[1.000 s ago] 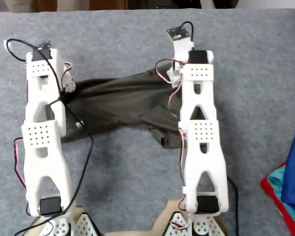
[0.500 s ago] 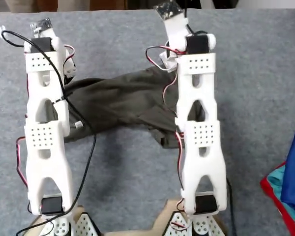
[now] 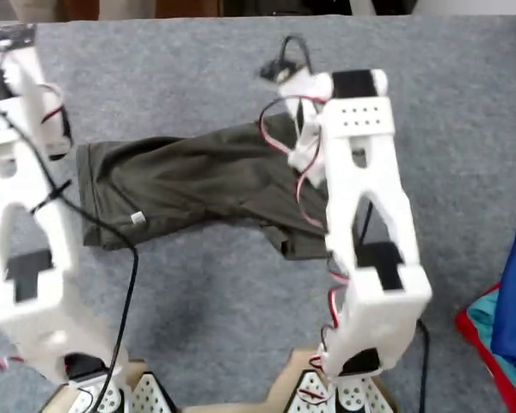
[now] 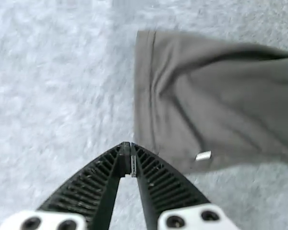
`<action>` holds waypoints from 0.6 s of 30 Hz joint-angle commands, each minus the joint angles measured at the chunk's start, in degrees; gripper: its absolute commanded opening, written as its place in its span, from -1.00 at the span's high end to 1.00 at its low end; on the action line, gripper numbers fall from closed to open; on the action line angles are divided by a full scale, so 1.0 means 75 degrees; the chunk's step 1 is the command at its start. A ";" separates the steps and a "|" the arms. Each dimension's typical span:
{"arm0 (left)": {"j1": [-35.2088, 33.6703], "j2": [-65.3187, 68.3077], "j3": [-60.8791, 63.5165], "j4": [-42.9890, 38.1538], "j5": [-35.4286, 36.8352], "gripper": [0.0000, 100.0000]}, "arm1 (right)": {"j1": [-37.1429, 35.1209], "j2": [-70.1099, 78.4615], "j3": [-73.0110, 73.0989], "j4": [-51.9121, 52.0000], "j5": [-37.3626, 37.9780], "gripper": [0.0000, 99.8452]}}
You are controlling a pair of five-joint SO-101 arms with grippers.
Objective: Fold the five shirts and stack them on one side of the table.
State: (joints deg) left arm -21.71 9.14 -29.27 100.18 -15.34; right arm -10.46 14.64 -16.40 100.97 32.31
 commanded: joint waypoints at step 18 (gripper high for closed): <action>-0.0363 -0.9172 0.9002 -0.1196 -0.0903 0.96 | -0.1026 0.1190 0.0568 -0.2004 0.1360 0.80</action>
State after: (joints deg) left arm -24.00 -52.31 32.09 93.93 -21.76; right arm -18.55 22.81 -7.34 86.37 43.21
